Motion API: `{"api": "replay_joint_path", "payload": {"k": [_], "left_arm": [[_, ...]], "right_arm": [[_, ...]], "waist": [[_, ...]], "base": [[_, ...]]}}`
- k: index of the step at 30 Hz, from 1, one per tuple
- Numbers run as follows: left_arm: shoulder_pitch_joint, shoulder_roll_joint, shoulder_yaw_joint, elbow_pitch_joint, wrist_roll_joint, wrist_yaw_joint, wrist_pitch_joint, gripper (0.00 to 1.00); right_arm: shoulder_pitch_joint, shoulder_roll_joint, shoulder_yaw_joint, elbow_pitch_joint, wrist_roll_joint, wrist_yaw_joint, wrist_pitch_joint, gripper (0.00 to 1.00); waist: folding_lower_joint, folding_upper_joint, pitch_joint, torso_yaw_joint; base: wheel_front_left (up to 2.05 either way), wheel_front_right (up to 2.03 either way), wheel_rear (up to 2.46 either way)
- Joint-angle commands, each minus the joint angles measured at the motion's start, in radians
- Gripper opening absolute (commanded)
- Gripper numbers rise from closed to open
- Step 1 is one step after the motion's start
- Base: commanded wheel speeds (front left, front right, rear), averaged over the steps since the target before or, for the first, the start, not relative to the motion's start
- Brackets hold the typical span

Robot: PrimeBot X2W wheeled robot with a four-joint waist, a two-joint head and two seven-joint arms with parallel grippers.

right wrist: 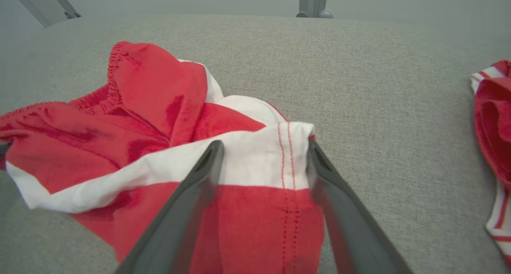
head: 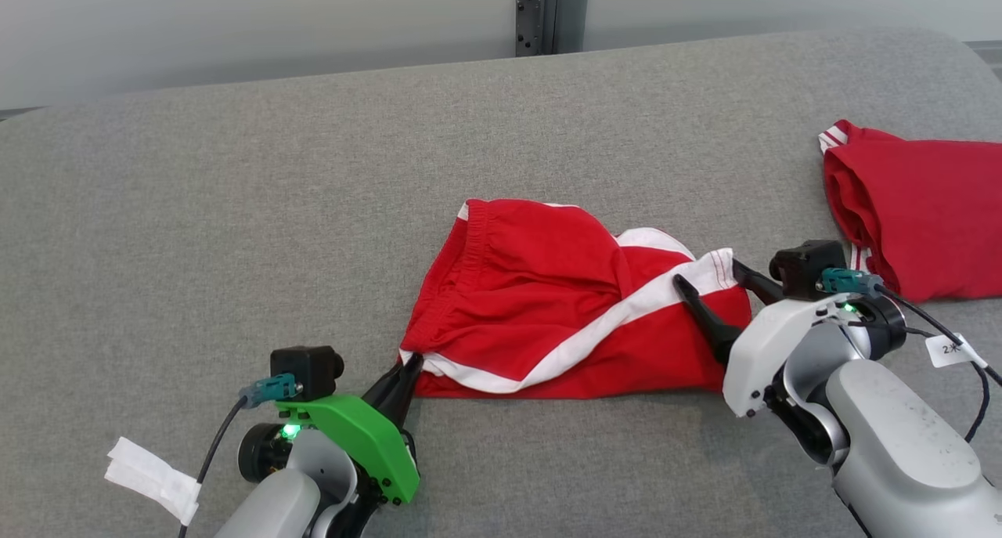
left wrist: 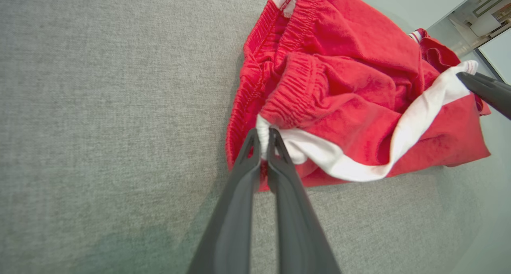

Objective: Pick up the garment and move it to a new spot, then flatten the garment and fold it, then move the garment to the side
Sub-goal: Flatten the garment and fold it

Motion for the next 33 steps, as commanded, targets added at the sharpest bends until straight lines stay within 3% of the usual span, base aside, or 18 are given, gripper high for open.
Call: {"api": "replay_joint_path", "payload": {"k": [1, 8, 9, 10, 13, 15, 24, 33], "left_arm": [[-0.011, 0.005, 0.001, -0.002, 0.000, 0.002, 0.001, 0.00], [-0.021, 0.005, -0.003, -0.001, -0.001, 0.001, 0.000, 0.00], [-0.022, 0.006, -0.003, 0.000, -0.001, 0.000, 0.000, 0.00], [-0.023, 0.006, -0.003, 0.000, -0.002, 0.000, -0.001, 0.00], [-0.025, 0.005, -0.003, 0.001, -0.003, 0.000, -0.004, 0.00], [-0.025, 0.005, -0.002, 0.001, -0.004, 0.001, -0.007, 0.00], [-0.019, 0.000, 0.025, -0.019, -0.024, 0.004, -0.047, 0.00], [0.008, -0.018, 0.109, -0.133, -0.074, 0.008, -0.158, 0.00]], "right_arm": [[-0.018, 0.006, 0.010, 0.006, 0.007, 0.000, 0.000, 1.00], [-0.070, 0.008, 0.054, 0.038, 0.026, 0.000, -0.007, 0.98], [-0.075, 0.006, 0.057, 0.041, 0.027, 0.000, -0.009, 0.81], [-0.078, 0.005, 0.059, 0.043, 0.032, 0.000, -0.012, 0.55], [-0.086, 0.001, 0.063, 0.051, 0.041, 0.000, -0.016, 0.25], [-0.094, -0.002, 0.069, 0.059, 0.048, 0.000, -0.011, 0.00], [-0.106, -0.029, 0.103, 0.043, 0.068, 0.000, -0.050, 0.00], [-0.065, -0.065, 0.027, -0.095, 0.057, 0.000, -0.181, 0.00]], "waist": [[0.0000, 0.0000, 0.005, 0.001], [0.0000, 0.0000, 0.016, 0.007], [0.0000, 0.0000, 0.016, 0.008], [0.0000, 0.0000, 0.016, 0.009], [0.0000, 0.0000, 0.016, 0.010], [0.0000, 0.0000, 0.016, 0.010], [0.0000, 0.0000, 0.012, 0.008], [0.0000, 0.0000, -0.008, -0.002]], "base": [[0.00, 0.00, 0.00], [0.00, 0.00, 0.00], [0.00, 0.00, 0.00], [0.00, 0.00, 0.00], [0.00, 0.00, 0.00], [0.00, 0.00, 0.00], [0.00, 0.00, 0.00], [0.00, 0.00, 0.00]]}}
